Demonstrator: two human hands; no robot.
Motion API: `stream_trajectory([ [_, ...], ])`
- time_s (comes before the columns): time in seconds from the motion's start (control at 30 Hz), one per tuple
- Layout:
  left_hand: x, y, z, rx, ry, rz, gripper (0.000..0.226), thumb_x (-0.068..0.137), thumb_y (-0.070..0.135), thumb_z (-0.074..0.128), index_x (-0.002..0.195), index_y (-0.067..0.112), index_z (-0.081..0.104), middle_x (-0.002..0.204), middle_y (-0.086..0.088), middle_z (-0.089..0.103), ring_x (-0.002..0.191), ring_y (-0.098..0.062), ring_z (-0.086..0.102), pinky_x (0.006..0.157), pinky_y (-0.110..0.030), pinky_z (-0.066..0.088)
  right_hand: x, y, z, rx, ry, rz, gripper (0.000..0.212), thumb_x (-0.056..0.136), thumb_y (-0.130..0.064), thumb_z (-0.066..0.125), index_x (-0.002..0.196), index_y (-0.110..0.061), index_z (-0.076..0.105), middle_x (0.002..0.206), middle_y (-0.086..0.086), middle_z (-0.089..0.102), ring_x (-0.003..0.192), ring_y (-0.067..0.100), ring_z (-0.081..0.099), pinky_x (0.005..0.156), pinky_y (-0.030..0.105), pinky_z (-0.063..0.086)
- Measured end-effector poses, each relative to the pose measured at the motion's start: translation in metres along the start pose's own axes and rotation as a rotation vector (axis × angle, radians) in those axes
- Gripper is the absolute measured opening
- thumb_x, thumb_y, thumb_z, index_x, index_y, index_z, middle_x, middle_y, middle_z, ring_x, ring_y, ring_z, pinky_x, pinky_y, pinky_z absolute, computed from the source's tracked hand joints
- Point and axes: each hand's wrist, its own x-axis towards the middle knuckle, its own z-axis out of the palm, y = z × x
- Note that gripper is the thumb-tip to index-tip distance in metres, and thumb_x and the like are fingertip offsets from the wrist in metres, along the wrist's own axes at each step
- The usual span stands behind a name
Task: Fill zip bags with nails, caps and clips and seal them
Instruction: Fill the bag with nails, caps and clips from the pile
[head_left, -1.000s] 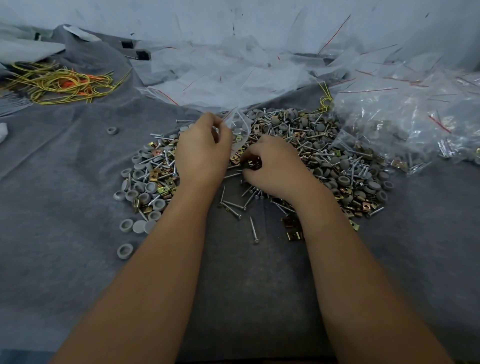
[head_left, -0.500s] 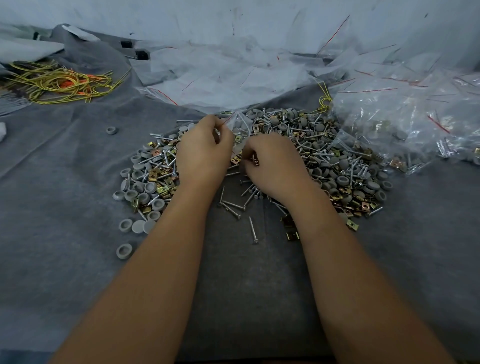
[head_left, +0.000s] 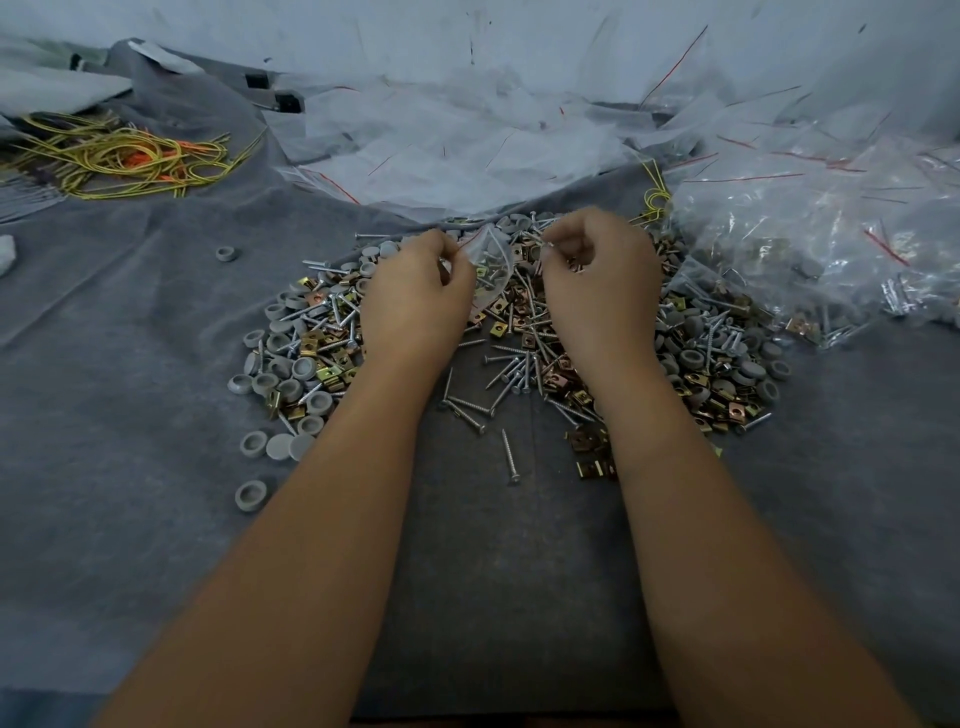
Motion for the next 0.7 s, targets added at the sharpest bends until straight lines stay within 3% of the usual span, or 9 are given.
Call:
stream_trajectory([
  [0.07, 0.0, 0.0, 0.0, 0.011, -0.009, 0.008, 0.014, 0.096, 0.03, 0.05, 0.085, 0.025, 0.057, 0.057, 0.005, 0.053, 0.051, -0.011, 0.048, 0.048, -0.026, 0.029, -0.001, -0.005, -0.001, 0.207, 0.004, 0.034, 0.014, 0.085, -0.009, 0.064, 0.084, -0.024, 0.064, 0.081, -0.01, 0.062, 0.084, 0.011, 0.06, 0.076, 0.028, 0.05],
  [0.17, 0.0, 0.001, -0.001, 0.022, -0.012, 0.01, 0.014, 0.096, 0.031, 0.05, 0.086, 0.025, 0.057, 0.057, 0.006, 0.052, 0.052, -0.009, 0.048, 0.048, -0.026, 0.027, -0.004, -0.008, -0.001, 0.252, -0.027, -0.008, 0.013, 0.085, -0.009, 0.064, 0.087, -0.022, 0.068, 0.081, -0.012, 0.063, 0.081, 0.004, 0.06, 0.074, 0.02, 0.05],
  [0.33, -0.003, 0.003, 0.0, -0.071, -0.021, 0.075, 0.015, 0.096, 0.03, 0.051, 0.092, 0.02, 0.062, 0.054, 0.006, 0.048, 0.05, -0.011, 0.046, 0.051, -0.031, 0.035, -0.005, 0.0, 0.009, 0.042, -0.153, -0.123, 0.012, 0.084, -0.019, 0.072, 0.094, -0.023, 0.076, 0.104, -0.001, 0.06, 0.108, 0.017, 0.05, 0.095, 0.03, 0.04],
  [0.43, -0.004, 0.004, 0.0, -0.129, -0.004, 0.09, 0.015, 0.097, 0.03, 0.051, 0.092, 0.02, 0.062, 0.053, 0.006, 0.048, 0.052, -0.015, 0.048, 0.054, -0.036, 0.042, -0.005, 0.004, 0.011, -0.031, -0.178, -0.138, 0.014, 0.085, -0.022, 0.072, 0.097, -0.025, 0.077, 0.105, -0.002, 0.058, 0.105, 0.013, 0.042, 0.094, 0.03, 0.038],
  [0.6, -0.004, 0.002, 0.0, -0.169, 0.033, 0.096, 0.015, 0.097, 0.03, 0.051, 0.091, 0.021, 0.062, 0.054, 0.006, 0.047, 0.05, -0.01, 0.042, 0.052, -0.032, 0.036, -0.004, 0.001, 0.011, 0.05, -0.112, -0.151, 0.015, 0.086, -0.023, 0.07, 0.1, -0.023, 0.077, 0.103, -0.001, 0.06, 0.103, 0.011, 0.046, 0.09, 0.024, 0.038],
  [0.7, -0.004, 0.002, 0.001, -0.163, 0.034, 0.095, 0.015, 0.097, 0.031, 0.051, 0.092, 0.021, 0.062, 0.054, 0.006, 0.047, 0.05, -0.009, 0.043, 0.052, -0.031, 0.036, -0.005, 0.003, 0.011, 0.03, -0.191, -0.131, 0.02, 0.089, -0.024, 0.068, 0.107, -0.024, 0.075, 0.109, 0.003, 0.059, 0.109, 0.018, 0.05, 0.095, 0.033, 0.042],
])
